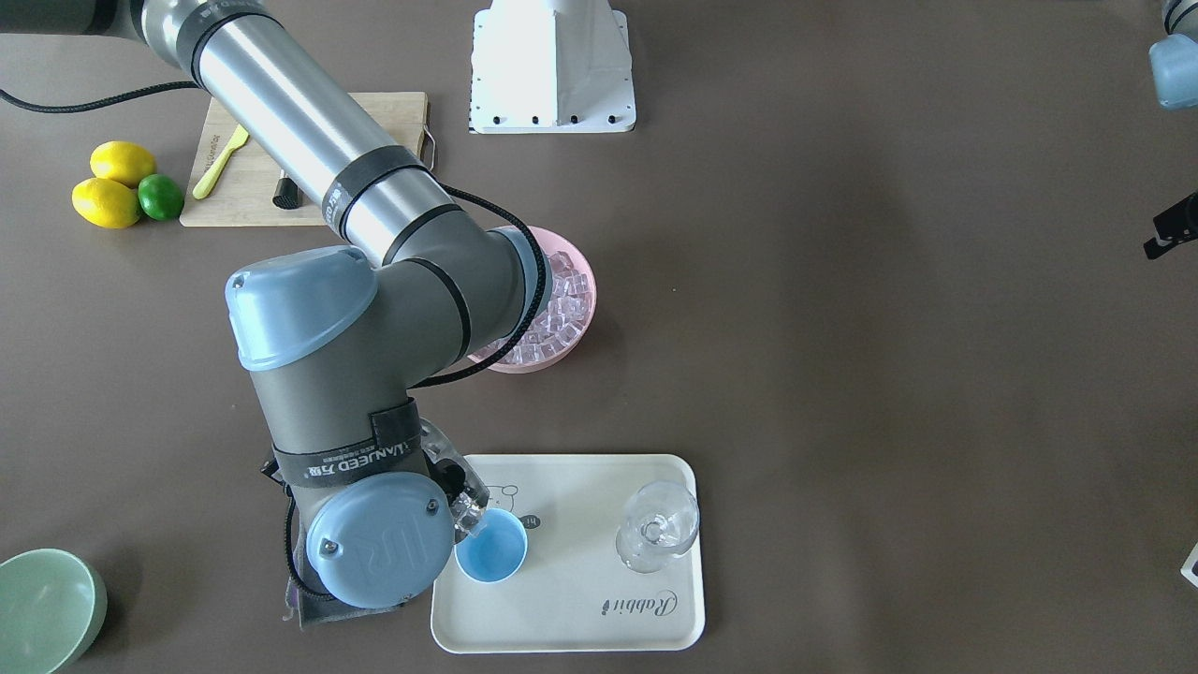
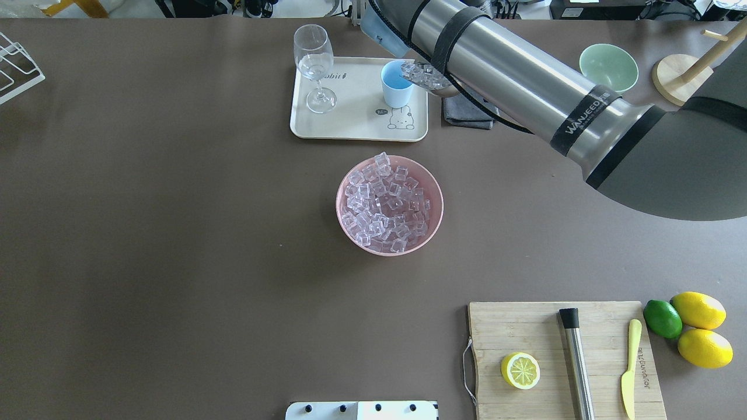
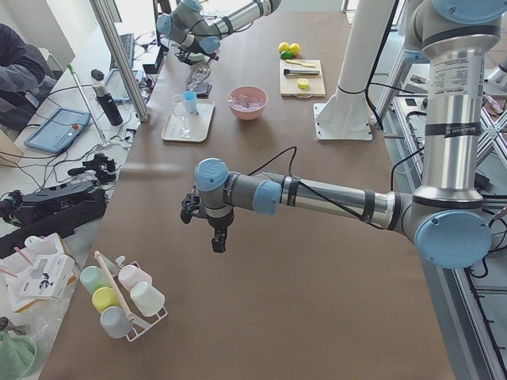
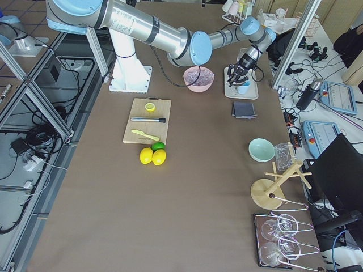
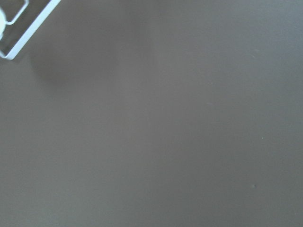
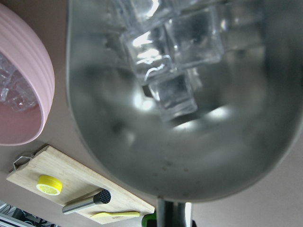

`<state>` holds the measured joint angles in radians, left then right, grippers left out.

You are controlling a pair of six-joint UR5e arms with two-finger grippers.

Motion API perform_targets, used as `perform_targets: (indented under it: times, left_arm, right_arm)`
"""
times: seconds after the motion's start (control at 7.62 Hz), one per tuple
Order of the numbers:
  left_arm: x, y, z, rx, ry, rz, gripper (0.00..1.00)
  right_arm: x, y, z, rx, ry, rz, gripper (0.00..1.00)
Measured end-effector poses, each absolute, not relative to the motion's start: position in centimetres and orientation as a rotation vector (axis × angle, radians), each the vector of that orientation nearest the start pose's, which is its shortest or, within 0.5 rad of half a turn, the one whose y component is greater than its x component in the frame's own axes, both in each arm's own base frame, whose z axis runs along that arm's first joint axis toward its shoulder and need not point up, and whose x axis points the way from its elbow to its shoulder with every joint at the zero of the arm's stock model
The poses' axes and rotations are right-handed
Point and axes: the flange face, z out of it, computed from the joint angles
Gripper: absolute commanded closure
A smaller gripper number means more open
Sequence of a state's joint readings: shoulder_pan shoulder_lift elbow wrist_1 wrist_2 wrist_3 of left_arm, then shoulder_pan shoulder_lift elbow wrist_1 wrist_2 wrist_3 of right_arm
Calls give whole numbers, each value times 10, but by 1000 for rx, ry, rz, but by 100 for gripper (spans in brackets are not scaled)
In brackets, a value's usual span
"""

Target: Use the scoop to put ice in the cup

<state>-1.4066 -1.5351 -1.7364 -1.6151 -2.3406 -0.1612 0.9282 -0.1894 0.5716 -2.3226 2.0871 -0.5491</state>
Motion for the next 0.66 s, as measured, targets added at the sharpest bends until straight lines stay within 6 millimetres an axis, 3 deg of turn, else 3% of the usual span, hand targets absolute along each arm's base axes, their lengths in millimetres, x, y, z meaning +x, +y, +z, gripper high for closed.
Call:
perform_targets:
  times: [0.13,0.26,0.66]
  left_arm:
    - [-20,-477,605,34,788,-11,2]
    - [-44,-469,618,31,786,-66,2]
    - [-61,-464,638,8,786,-113,2]
  right_arm:
    - [-441,-723,213,-418,-509,-1090,100]
    - [-442,-722,212,-433,-491,-1125,100]
    - [-435,-725,215,-468,-414,-1231,100]
